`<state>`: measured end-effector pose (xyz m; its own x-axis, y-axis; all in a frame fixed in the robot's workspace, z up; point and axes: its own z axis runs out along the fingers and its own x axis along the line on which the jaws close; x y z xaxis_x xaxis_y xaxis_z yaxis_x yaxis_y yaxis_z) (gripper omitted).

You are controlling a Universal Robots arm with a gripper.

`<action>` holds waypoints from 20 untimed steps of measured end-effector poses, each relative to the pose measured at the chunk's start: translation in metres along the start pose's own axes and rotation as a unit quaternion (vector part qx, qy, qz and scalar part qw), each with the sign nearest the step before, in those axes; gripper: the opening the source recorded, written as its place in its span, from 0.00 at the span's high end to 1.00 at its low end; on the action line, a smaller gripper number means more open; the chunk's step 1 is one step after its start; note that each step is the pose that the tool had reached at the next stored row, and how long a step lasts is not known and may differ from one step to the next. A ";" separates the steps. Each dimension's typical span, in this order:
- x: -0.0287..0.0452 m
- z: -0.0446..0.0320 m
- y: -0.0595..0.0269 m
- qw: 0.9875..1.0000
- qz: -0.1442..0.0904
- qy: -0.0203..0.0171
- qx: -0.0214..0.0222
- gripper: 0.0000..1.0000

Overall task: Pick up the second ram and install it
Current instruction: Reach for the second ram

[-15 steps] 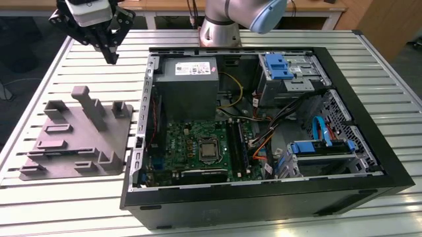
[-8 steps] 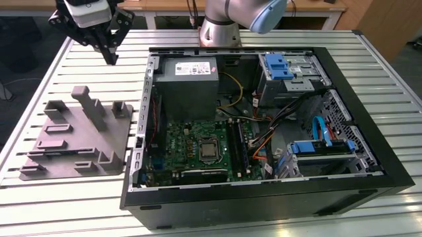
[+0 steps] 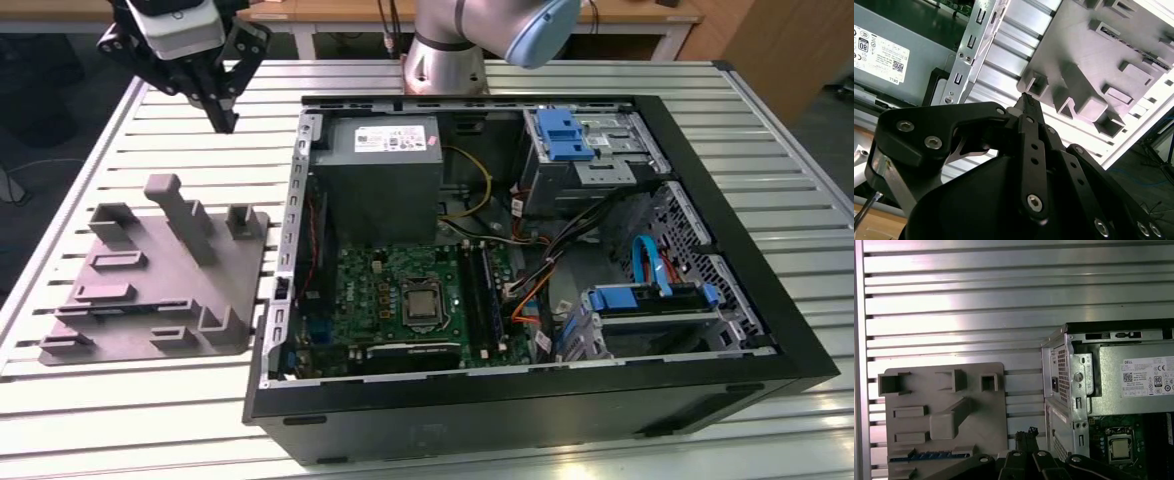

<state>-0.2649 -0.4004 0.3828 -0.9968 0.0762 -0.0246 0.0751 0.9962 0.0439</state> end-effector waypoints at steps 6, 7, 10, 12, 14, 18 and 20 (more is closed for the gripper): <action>0.0020 0.0020 -0.0004 1.000 0.000 0.000 0.000 0.89; 0.0029 0.0023 -0.0006 1.000 0.000 0.000 0.000 0.89; 0.0080 0.0042 -0.0019 1.000 0.000 0.000 0.000 0.89; 0.0126 0.0058 -0.0042 1.000 0.000 0.000 0.000 0.89; 0.0169 0.0070 -0.0064 1.000 0.000 0.000 0.000 0.89; 0.0258 0.0080 -0.0102 1.000 0.000 0.000 0.000 0.89; 0.0290 0.0082 -0.0116 1.000 0.000 0.000 0.000 0.89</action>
<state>-0.2945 -0.4094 0.3734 -0.9968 0.0762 -0.0247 0.0750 0.9962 0.0437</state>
